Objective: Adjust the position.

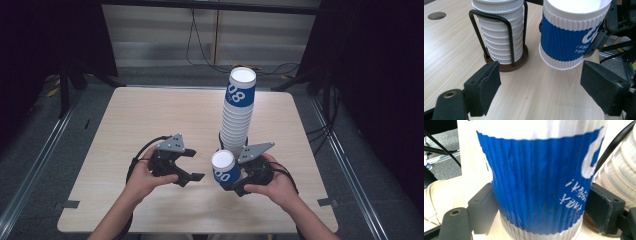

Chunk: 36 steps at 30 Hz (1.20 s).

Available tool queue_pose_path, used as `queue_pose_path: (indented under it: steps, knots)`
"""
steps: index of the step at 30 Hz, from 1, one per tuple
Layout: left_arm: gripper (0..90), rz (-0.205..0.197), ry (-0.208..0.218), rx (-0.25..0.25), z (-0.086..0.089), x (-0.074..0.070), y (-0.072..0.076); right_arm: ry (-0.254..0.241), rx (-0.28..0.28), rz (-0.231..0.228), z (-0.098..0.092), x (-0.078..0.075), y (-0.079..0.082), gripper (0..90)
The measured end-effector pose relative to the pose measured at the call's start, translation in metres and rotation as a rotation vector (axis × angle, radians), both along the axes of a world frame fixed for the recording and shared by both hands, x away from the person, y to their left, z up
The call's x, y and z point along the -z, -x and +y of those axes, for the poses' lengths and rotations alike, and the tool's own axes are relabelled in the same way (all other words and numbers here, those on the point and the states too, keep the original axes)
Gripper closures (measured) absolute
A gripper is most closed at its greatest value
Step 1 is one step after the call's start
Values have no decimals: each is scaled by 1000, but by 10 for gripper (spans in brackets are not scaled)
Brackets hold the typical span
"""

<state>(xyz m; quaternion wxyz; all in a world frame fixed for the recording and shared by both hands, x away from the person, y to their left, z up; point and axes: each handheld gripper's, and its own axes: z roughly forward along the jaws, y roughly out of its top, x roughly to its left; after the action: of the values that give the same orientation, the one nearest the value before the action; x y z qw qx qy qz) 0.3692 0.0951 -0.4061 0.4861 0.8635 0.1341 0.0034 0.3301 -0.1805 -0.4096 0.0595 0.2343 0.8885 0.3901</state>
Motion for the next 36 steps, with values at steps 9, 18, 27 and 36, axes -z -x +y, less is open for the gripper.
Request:
queue_pose_path:
  steps: [9,18,27,36]
  knots:
    - [163,0,-6,9,-1,0,1,14,-7,15,2,4,-1,185]
    - [162,-1,-19,13,-2,0,1,37,-19,18,6,6,-1,185]
    - [161,3,-14,20,-4,0,2,55,-40,19,11,8,-2,185]
    - [161,-3,-11,20,-4,-1,3,66,-54,19,15,5,-3,185]
